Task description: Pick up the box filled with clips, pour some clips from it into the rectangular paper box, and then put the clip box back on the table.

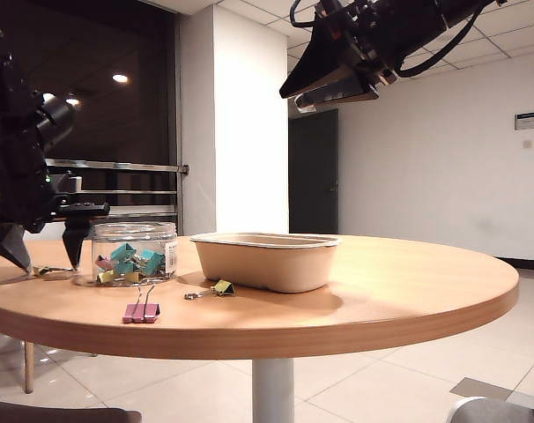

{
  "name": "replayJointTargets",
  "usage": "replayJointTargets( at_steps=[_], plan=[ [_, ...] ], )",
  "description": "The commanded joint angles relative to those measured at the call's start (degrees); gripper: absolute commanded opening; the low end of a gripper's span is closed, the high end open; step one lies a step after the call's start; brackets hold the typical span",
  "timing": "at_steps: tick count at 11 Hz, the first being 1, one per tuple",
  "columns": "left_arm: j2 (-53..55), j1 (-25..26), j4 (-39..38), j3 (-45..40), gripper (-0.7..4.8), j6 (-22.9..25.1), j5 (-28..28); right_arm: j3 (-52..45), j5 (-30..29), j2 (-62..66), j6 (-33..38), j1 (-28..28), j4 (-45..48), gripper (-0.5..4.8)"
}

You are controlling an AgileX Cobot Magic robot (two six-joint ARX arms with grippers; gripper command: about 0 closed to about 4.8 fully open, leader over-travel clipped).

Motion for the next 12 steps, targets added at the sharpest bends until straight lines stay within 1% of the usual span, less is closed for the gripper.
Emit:
replayJointTargets(
  at_steps=[1, 2, 3, 5, 7, 8, 9, 12],
  plan=[
    [3.2, 0.0, -2.3, -0.6, 3.27, -0.4, 0.8, 0.2, -0.4, -0.4, -0.2, 0.1, 0.7, 1.80],
    [3.5, 0.0, -3.1, -0.6, 3.20, -0.4, 1.4, 0.2, -0.4, -0.4, -0.2, 0.1, 0.7, 1.80],
    [3.5, 0.0, -4.6, -0.6, 2.95, -0.3, 1.5, 0.2, -0.4, -0.4, -0.2, 0.1, 0.7, 1.80],
    [2.3, 0.0, -8.4, -0.5, 2.95, 1.2, 1.5, 0.3, -0.3, -0.4, -0.2, 0.1, 1.2, 1.80],
    [0.7, 0.0, -8.5, -0.3, 2.96, 2.3, 1.5, 0.3, -0.4, -0.4, -0.1, 0.1, 1.7, 1.80],
    [0.1, 0.0, -10.1, -0.3, 2.96, 3.3, 1.3, 0.4, -0.4, -0.4, -0.1, 0.1, 1.8, 1.80],
    [0.2, 0.0, -12.1, -0.3, 2.95, 4.6, 0.2, 0.4, -0.4, -0.4, -0.1, 0.1, 2.1, 1.80],
    [0.2, 0.0, -14.3, -0.3, 2.95, 6.1, -2.2, 0.4, -0.4, -0.4, -0.1, 0.1, 3.2, 1.80]
  ],
)
